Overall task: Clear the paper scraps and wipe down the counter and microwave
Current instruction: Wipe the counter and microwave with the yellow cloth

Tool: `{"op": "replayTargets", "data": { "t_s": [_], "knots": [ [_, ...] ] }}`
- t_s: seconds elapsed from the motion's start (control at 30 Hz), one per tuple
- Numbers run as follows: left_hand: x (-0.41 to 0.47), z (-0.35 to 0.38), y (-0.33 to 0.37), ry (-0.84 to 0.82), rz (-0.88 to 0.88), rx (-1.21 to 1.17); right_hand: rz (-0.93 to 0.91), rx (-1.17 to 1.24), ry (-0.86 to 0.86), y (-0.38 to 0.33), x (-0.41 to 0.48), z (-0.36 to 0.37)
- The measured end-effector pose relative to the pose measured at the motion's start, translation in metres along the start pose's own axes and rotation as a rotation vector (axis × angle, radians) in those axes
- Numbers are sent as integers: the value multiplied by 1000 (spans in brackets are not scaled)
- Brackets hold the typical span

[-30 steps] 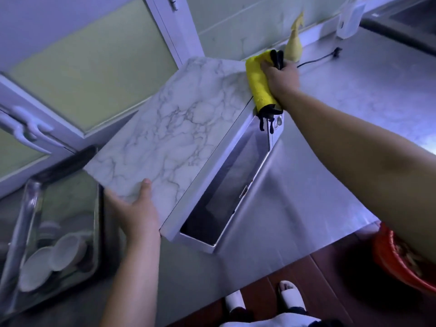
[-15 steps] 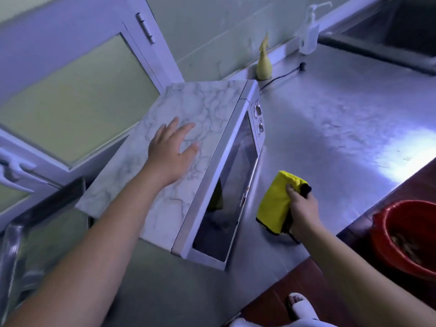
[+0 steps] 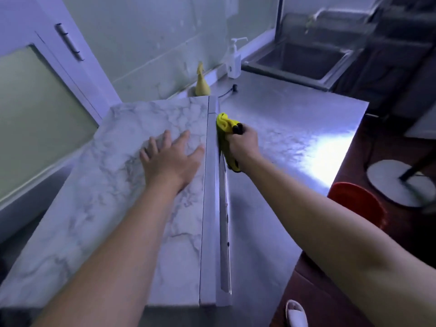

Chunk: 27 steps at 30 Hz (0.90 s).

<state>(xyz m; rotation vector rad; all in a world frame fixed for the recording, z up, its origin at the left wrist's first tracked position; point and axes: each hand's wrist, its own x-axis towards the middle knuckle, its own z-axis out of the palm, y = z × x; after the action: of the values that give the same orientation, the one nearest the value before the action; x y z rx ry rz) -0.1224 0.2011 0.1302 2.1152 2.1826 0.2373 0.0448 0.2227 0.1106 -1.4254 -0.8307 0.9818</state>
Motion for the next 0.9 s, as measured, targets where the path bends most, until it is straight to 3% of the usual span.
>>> {"op": "replayTargets", "data": {
  "t_s": [0.17, 0.33, 0.63, 0.9],
  "knots": [
    [1, 1, 5, 47, -5, 22, 115, 83, 10, 16, -13, 10],
    [0, -1, 9, 83, -19, 26, 131, 215, -65, 17, -83, -13],
    [-1, -3, 9, 143, -41, -14, 18, 373, -278, 61, -219, -75],
    [2, -4, 11, 158, -73, -12, -55, 333, -467, 79, -245, -100]
  ]
}}
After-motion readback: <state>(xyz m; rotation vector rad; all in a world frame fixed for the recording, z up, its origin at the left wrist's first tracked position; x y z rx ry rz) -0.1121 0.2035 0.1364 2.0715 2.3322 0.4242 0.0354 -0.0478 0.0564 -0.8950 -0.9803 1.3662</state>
